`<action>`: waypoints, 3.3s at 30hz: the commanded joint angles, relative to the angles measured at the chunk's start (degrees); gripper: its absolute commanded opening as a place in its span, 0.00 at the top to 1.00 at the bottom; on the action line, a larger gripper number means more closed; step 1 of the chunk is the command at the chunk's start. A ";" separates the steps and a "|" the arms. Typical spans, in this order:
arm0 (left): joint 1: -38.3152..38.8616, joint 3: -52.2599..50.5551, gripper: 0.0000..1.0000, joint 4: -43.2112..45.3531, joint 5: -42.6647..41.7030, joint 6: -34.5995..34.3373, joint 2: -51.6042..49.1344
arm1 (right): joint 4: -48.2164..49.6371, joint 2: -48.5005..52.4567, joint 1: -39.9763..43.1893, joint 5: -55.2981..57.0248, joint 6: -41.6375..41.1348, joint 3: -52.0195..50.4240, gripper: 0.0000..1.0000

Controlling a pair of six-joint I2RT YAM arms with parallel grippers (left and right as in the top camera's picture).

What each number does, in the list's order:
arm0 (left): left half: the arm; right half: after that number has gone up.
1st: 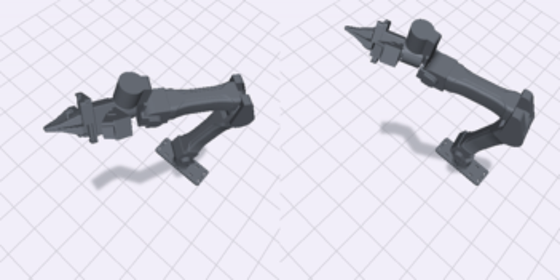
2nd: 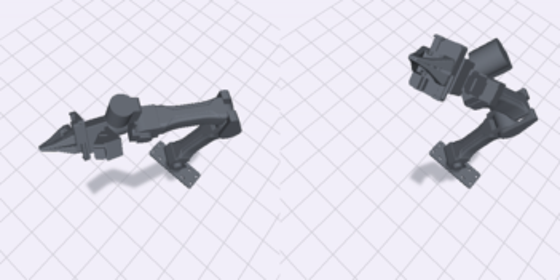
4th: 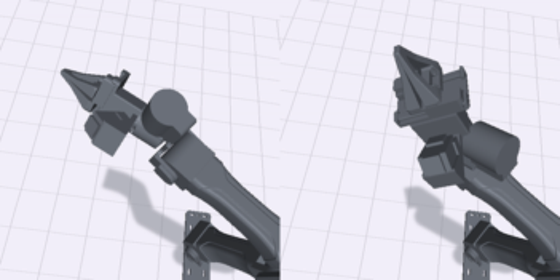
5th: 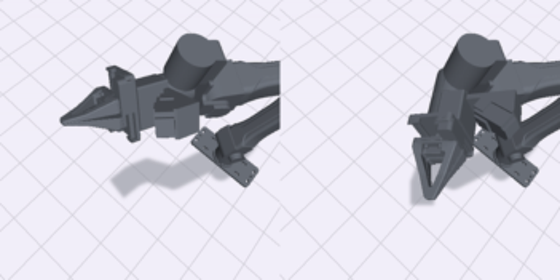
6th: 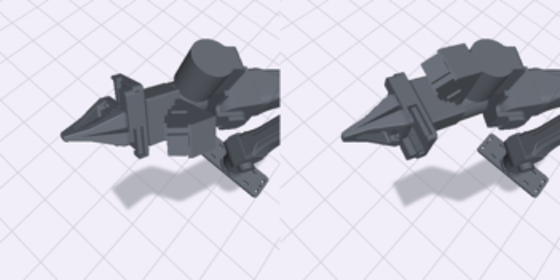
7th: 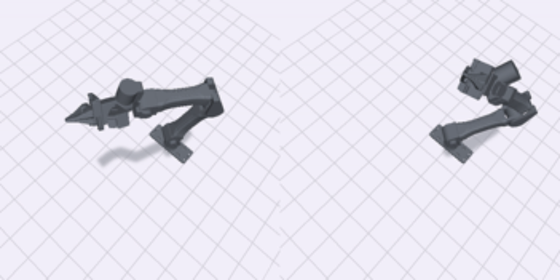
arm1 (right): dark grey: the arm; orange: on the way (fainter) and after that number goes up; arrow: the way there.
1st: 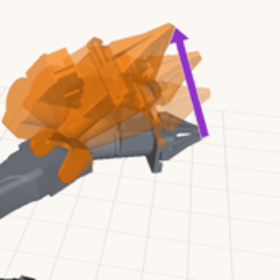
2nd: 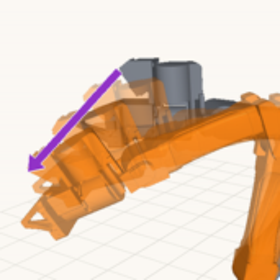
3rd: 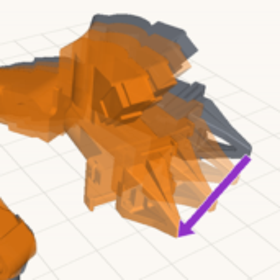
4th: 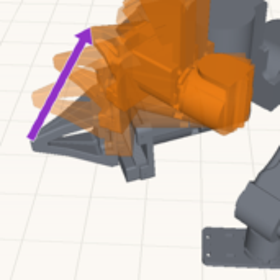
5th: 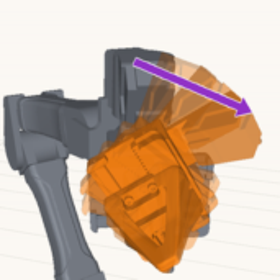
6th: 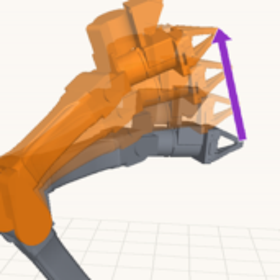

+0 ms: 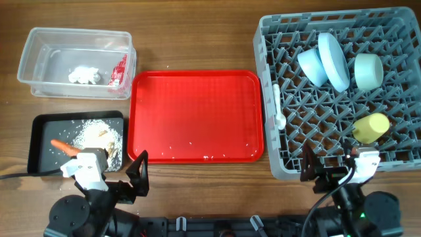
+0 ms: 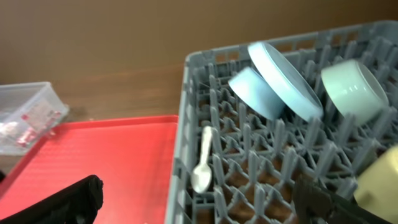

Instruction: Sort waste into correct bins and load items into the dishwasher rack

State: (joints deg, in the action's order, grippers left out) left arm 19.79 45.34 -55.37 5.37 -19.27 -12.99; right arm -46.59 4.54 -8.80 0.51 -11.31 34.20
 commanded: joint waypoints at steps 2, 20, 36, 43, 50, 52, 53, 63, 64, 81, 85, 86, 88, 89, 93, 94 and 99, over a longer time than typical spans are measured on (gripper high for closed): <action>0.35 -0.55 0.00 0.07 0.94 -0.70 0.52 | 11.65 -4.37 1.18 2.38 1.05 -11.72 0.00; 0.35 -0.55 0.00 0.07 0.94 -0.70 0.52 | 46.69 -4.37 1.27 -3.54 10.91 -33.90 0.00; 0.35 -0.55 0.00 0.07 0.94 -0.70 0.52 | 46.69 -4.33 1.27 -3.54 10.95 -33.90 0.00; 0.35 -0.55 0.00 0.04 0.94 -0.70 0.52 | 46.69 -4.33 1.27 -3.54 10.91 -33.90 0.00; -3.21 -0.90 0.00 -1.09 0.46 -0.72 0.52 | 46.69 -4.33 1.27 -3.54 10.91 -33.90 0.00; -7.82 -1.42 0.00 -2.51 -0.33 -0.72 0.68 | 46.69 -4.33 1.27 -3.54 10.91 -33.90 0.00; -11.58 -2.97 0.00 -2.12 -1.29 -0.70 1.09 | 46.69 -4.33 1.27 -3.54 10.93 -33.90 0.00; -20.70 -26.97 0.00 27.21 -8.79 10.60 12.59 | 46.69 -4.33 1.27 -3.54 10.93 -33.90 0.00; -20.68 -29.46 0.00 32.15 -9.70 11.87 12.76 | 46.69 -4.33 1.27 -3.54 10.93 -33.90 0.00; -20.65 -45.03 0.00 51.52 -12.22 16.04 12.81 | 46.69 -4.26 1.27 -3.54 10.93 -33.90 0.00; -20.65 -45.03 0.00 51.52 -12.20 16.02 12.76 | 46.69 -4.26 1.27 -3.54 10.93 -33.90 0.00; -20.65 -45.03 0.00 51.52 -12.20 16.02 12.76 | 46.69 -4.26 1.27 -3.54 10.93 -33.90 0.00; -20.65 -45.03 0.00 51.52 -12.22 16.04 12.74 | 46.69 -4.26 1.27 -3.54 10.93 -33.90 0.00; -20.65 -45.03 0.00 51.52 -12.20 16.02 12.70 | 46.69 -4.26 1.27 -3.54 10.93 -33.90 0.00; -20.65 -45.03 0.00 51.54 -12.20 16.02 12.70 | 46.69 -4.26 1.27 -3.54 10.91 -33.90 0.00; -20.65 -45.03 0.00 51.52 -12.22 16.04 12.70 | 46.69 -4.26 1.27 -3.54 10.95 -33.90 0.00; -20.65 -45.03 0.00 51.52 -12.22 16.02 12.70 | 46.69 -4.26 1.27 -3.54 10.91 -33.90 0.00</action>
State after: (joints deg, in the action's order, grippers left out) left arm -0.49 0.60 -3.64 -5.93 -4.10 -0.73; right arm 0.01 0.78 -7.92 -2.13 -1.17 0.34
